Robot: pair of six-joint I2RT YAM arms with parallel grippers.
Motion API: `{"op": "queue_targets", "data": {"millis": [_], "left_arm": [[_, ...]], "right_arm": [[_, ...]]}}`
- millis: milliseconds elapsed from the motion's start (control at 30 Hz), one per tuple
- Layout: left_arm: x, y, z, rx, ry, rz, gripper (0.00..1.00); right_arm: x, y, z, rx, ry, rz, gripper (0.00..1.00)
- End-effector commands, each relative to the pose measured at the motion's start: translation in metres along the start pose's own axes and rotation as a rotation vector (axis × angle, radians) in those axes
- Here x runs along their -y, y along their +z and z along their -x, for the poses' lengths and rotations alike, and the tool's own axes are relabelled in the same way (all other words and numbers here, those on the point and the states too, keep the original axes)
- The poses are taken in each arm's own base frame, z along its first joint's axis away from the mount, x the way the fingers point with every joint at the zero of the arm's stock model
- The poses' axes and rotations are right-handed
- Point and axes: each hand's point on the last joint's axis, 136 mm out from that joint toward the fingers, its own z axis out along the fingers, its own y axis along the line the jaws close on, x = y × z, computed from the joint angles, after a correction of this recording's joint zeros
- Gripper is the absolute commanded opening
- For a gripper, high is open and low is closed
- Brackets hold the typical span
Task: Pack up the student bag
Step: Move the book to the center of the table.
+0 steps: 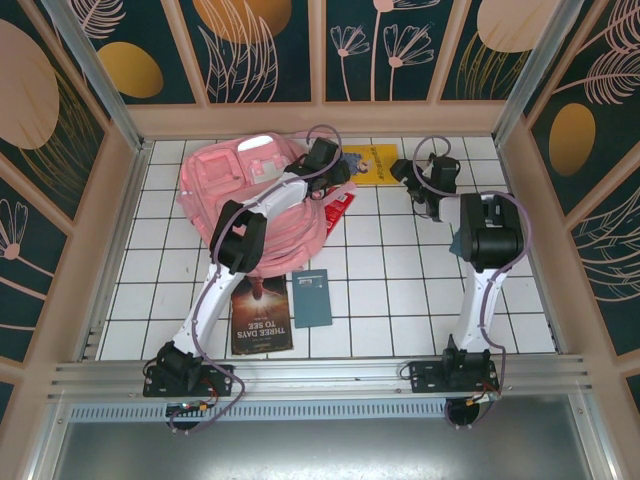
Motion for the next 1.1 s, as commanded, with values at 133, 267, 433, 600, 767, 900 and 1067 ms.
{"op": "queue_targets", "data": {"millis": [133, 267, 433, 600, 767, 900, 1067], "left_arm": [[-0.022, 0.022, -0.050, -0.159, 0.019, 0.000, 0.59], [-0.015, 0.022, -0.059, -0.194, 0.032, -0.038, 0.59], [-0.013, 0.019, -0.063, -0.206, 0.040, -0.037, 0.58], [-0.007, 0.015, -0.070, -0.234, 0.057, -0.054, 0.58], [0.003, 0.003, -0.074, -0.248, 0.075, -0.087, 0.58], [0.016, -0.009, -0.083, -0.266, 0.112, -0.110, 0.56], [0.024, -0.031, -0.088, -0.261, 0.128, -0.121, 0.56]], "right_arm": [[0.003, 0.018, -0.022, -0.107, 0.012, 0.035, 0.84], [-0.006, 0.021, -0.037, -0.161, 0.001, 0.060, 0.84], [-0.007, 0.030, -0.054, -0.210, -0.043, -0.003, 0.85], [-0.008, 0.028, -0.072, -0.250, -0.032, -0.011, 0.85], [-0.015, 0.006, -0.085, -0.245, -0.009, 0.014, 0.84], [-0.023, -0.015, -0.098, -0.238, -0.005, 0.020, 0.84], [-0.036, -0.046, -0.110, -0.221, 0.001, 0.038, 0.84]]}}
